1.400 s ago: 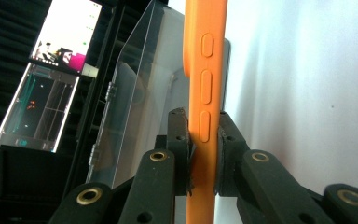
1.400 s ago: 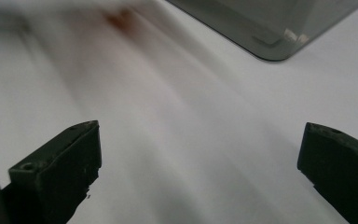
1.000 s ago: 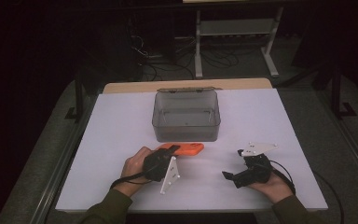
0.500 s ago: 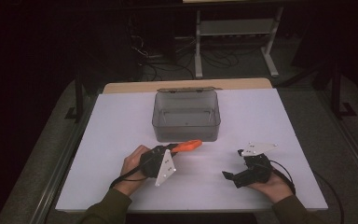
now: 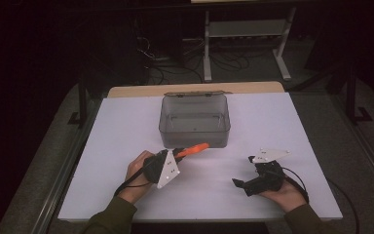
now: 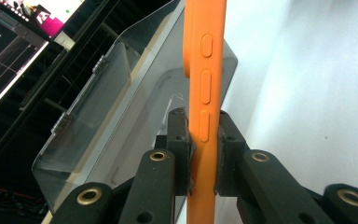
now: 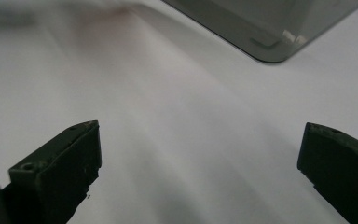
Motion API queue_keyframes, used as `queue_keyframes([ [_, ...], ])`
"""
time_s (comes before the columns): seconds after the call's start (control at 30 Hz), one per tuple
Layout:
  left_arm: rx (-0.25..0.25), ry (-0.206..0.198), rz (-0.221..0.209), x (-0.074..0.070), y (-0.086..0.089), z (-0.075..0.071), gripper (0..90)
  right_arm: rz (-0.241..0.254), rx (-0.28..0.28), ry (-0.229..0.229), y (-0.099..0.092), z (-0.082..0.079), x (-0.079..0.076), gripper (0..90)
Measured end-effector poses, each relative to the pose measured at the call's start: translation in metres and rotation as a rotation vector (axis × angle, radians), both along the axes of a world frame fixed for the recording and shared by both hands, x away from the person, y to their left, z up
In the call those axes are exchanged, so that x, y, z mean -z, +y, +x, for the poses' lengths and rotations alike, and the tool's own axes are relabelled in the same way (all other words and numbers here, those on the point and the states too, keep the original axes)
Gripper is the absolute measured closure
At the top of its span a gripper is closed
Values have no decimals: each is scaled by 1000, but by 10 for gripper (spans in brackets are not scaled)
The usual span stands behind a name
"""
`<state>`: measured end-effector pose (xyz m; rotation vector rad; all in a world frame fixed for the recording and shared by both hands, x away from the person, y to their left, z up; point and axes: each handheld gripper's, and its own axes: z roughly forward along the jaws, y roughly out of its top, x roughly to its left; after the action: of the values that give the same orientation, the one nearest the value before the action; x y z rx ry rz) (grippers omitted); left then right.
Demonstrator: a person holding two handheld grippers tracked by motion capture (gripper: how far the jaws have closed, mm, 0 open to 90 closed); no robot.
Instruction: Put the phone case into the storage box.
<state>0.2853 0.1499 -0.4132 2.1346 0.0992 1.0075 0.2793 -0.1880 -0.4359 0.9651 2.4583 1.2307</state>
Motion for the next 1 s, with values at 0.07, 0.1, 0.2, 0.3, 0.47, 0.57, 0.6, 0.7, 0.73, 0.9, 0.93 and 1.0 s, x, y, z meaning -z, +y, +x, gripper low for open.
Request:
queue_keyframes([
  [0.07, -1, 8, -7, 0, 1, 1, 792, -1, 0, 1, 0, 0, 0, 0],
  [0.1, -1, 14, -11, 0, 1, 1, 792, -1, 1, 1, 0, 0, 0, 0],
  [0.2, -3, 29, -26, -1, 3, 3, 792, 0, 1, -1, 0, 0, 0, 0],
  [0.3, -1, 47, -37, -1, 4, 4, 792, -1, 3, -1, 0, 0, 0, 0],
  [0.47, -5, 71, -64, -2, 6, 6, 792, 2, 1, -4, 0, 0, -1, 0],
  [0.57, -5, 93, -89, -3, 8, 7, 792, 0, 0, -4, 0, -1, -1, 0],
  [0.6, -5, 100, -97, -3, 8, 7, 792, 0, 2, -4, 0, -1, -1, 0],
  [0.7, -8, 123, -121, -4, 10, 9, 792, 1, 4, -4, 0, 0, -1, 0],
  [0.73, -8, 130, -128, -4, 11, 9, 792, 1, 3, -5, 0, 0, -1, 0],
  [0.9, -14, 165, -163, -5, 15, 12, 792, 1, 2, -5, 0, 0, -1, 0],
  [0.93, -13, 170, -166, -5, 15, 13, 792, 0, 2, -5, 0, 0, -1, 0],
  [1.0, -13, 181, -180, -5, 16, 13, 792, 0, 3, -5, 0, 0, -1, 0],
])
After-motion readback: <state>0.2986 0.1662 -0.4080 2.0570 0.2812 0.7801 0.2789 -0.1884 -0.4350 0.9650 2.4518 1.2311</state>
